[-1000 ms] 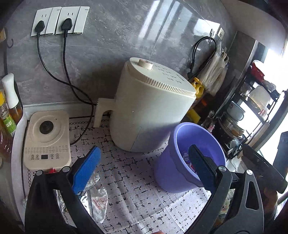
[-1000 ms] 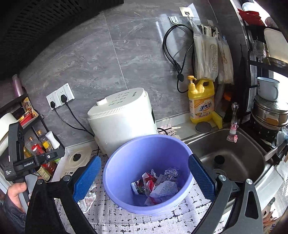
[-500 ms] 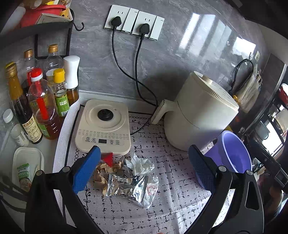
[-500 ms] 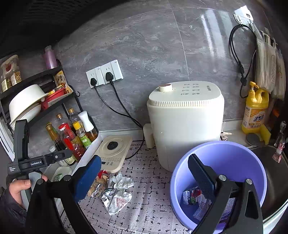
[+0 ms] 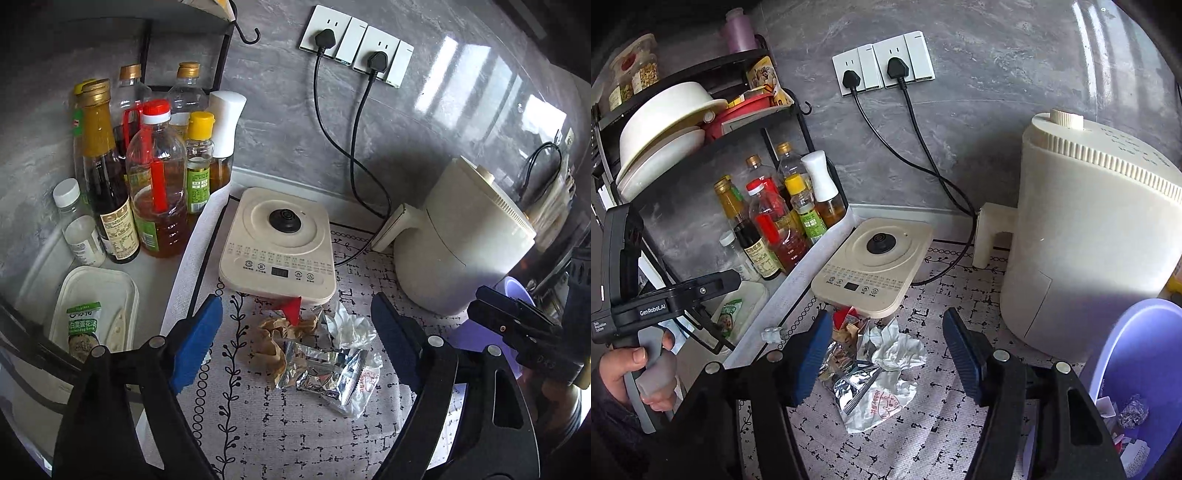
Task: Collect trash
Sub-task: 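Return both tools to the brown paper and tissue on the cloth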
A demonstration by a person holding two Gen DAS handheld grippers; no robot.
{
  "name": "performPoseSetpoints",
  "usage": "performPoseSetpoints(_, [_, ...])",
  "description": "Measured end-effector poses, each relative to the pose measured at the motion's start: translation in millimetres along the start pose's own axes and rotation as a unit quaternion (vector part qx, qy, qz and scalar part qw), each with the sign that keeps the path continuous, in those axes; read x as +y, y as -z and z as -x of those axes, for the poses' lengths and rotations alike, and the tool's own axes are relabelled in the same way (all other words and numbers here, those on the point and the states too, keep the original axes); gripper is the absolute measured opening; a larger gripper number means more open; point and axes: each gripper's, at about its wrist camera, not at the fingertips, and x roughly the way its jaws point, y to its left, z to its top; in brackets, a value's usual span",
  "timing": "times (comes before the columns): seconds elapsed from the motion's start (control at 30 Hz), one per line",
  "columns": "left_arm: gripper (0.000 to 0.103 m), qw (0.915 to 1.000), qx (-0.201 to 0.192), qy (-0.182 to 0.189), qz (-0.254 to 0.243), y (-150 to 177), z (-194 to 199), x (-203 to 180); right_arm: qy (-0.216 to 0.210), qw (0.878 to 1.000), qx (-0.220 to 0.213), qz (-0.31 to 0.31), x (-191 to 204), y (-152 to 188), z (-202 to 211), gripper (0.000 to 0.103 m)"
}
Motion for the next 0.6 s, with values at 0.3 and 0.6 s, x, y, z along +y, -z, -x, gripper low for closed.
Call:
performPoseSetpoints(0.3, [0.066,0.9974,0.068,-0.006,0.022,23.1,-49.0,20.0,-0.011,0.998,0.069,-0.004,-10.6,4.0,-54.0,0.048])
performPoseSetpoints(0.6, [0.062,0.9912,0.126,-0.006,0.04,37.7,-101.5,30.1,-0.001,0.991,0.132,-0.015,-26.5,22.8,-100.9,0.048])
